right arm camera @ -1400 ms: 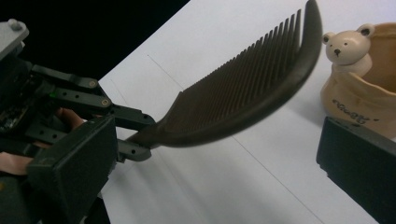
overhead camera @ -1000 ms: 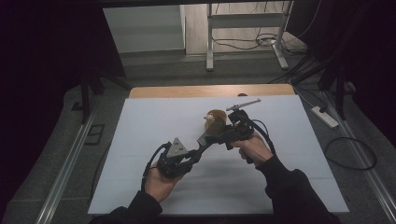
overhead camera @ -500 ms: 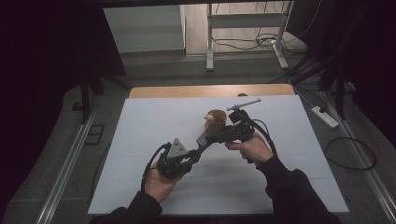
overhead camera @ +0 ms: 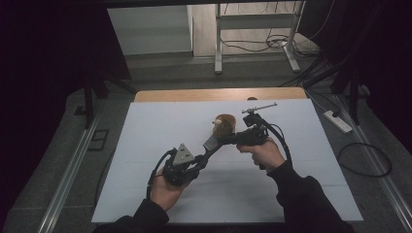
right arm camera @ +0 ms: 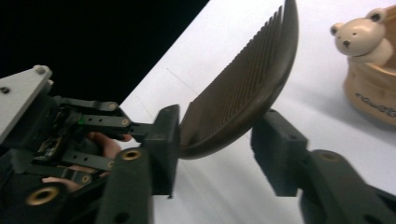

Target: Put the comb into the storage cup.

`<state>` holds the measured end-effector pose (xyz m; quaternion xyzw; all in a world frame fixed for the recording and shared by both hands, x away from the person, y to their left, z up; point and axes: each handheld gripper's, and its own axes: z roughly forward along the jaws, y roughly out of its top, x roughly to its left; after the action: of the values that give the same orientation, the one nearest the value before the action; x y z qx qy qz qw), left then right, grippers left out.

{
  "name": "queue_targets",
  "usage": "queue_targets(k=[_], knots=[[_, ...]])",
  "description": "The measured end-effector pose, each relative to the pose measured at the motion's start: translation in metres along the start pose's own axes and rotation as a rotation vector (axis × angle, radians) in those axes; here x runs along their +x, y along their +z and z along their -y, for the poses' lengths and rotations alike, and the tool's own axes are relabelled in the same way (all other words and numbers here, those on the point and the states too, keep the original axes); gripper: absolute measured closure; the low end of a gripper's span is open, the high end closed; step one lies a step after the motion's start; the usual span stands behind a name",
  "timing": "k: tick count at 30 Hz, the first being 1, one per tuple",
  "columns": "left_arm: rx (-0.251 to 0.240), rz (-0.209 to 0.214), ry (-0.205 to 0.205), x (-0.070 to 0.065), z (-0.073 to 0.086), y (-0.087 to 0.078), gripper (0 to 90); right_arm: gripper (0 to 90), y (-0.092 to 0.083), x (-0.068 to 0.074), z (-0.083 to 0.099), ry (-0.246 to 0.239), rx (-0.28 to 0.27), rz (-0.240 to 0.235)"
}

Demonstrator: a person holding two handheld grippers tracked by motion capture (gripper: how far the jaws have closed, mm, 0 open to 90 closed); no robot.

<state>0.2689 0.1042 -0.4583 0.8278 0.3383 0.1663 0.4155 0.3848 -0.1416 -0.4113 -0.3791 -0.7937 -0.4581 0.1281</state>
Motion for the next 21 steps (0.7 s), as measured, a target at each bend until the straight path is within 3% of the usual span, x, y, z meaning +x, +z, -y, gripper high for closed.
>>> queue_targets(k=[3,8,11,21], knots=[[0.001,-0.007,0.009,-0.0008,0.0004,0.0004,72.3,65.6,-0.0013,-0.0032,0.0007,0.031,-0.014,-0.047],[-0.004,-0.015,0.016,-0.0014,0.0011,0.0013,72.3,74.4,-0.0020,-0.0055,0.0013,0.055,-0.028,-0.061],[0.009,-0.032,0.022,-0.0014,0.0025,0.0044,72.2,82.5,-0.0003,-0.0094,0.0021,0.133,-0.032,-0.143],[0.003,-0.009,-0.012,0.0033,0.0036,0.0061,68.2,83.9,0.0008,-0.0055,0.0028,0.143,-0.031,-0.142]])
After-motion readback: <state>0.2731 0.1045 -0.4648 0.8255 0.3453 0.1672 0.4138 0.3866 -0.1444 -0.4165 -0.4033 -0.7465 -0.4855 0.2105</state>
